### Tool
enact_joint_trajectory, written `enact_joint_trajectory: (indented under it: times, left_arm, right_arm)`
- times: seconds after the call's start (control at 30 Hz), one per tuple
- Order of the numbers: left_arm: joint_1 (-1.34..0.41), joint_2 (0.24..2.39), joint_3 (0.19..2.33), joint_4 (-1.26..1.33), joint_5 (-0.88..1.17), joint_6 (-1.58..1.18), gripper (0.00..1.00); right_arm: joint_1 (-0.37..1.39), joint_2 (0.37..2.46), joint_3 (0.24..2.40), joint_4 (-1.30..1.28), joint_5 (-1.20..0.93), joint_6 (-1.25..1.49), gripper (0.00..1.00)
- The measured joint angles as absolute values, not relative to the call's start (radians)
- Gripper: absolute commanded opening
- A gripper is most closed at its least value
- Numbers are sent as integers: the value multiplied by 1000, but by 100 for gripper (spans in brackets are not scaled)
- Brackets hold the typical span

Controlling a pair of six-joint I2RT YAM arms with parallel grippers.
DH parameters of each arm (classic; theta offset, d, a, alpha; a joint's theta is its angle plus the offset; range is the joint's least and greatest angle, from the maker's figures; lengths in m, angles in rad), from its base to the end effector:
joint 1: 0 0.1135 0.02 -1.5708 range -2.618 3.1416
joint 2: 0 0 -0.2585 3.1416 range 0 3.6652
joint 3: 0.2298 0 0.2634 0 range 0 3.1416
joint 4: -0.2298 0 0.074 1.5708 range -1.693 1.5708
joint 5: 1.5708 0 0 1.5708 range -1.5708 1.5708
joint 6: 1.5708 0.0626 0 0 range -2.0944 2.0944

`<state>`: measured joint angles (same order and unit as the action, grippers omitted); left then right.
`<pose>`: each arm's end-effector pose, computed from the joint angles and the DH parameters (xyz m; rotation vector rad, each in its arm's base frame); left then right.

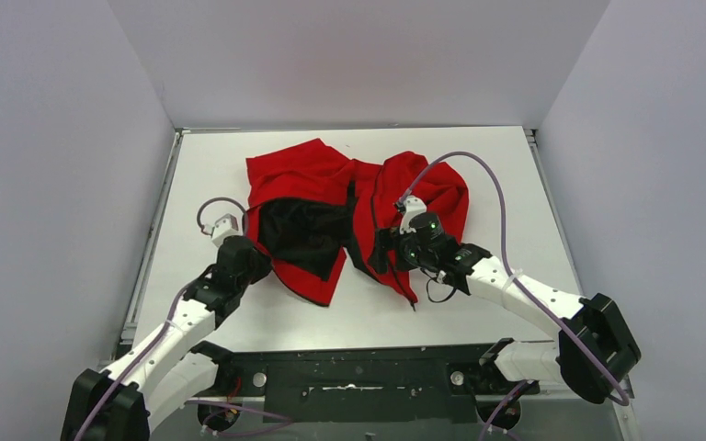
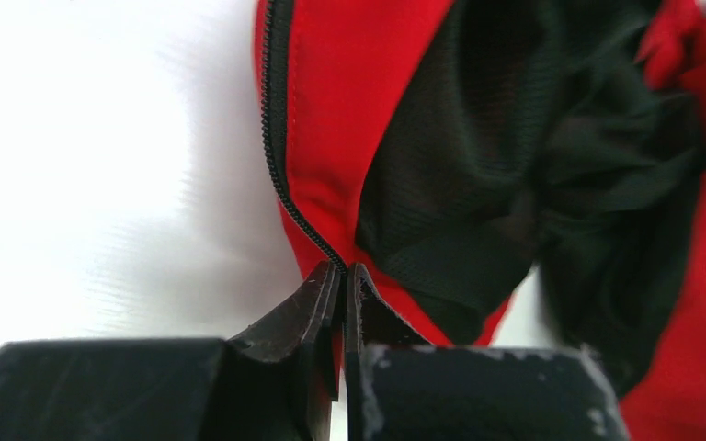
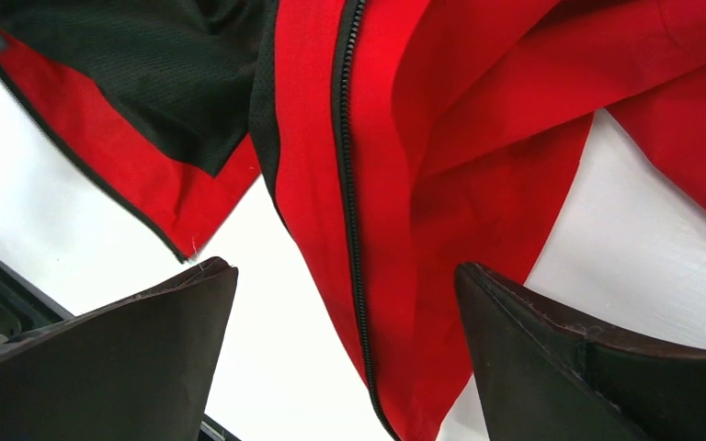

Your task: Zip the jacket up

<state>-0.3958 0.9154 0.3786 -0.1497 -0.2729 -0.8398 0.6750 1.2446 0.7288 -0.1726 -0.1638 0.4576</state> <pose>0.2071 -0.0683 0.1537 -0.6374 2.1604 -0.3648 0.2237 0.1921 0.1978 -0.3483 2.3454 0.7644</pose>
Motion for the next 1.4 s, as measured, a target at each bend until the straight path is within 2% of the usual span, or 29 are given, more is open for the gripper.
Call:
enact_joint_trajectory:
  times: [0.1,0.3,0.4,0.57,0.6,0.77,0.93,1.17,1.4]
  left_arm:
    - [-394,884,433,-178,-263,-839,0]
    - [-391,847,561,-278,-253,-828,0]
    - [-390,842,653,-347,-252,-805,0]
    - [-377,847,839,-471,-248,-749,0]
    - [-377,852,896,-506,-255,-731,0]
    - [-376,882,1130,-624,-313,-645,0]
    - [-376,931,1260,-693,-328,-568,0]
    - [-375,1024,1236,-734,-289,-512,0]
    - [-427,1074,1114,-738,-282,-516,0]
  right_arm:
    - [673,1245,725,-169,-157,458,90]
    - [668,1299,718,-94,-223,471,73]
    - [669,1355,711,-39,-274,491,52]
    - [669,1393,711,-26,-272,508,3]
    - [669,1390,711,-28,-258,508,0]
    - [656,1327,713,-120,-128,503,0]
    - [586,1172,718,-261,49,490,0]
    - [554,953,781,-461,350,480,0]
    - [606,945,870,-581,511,476,0]
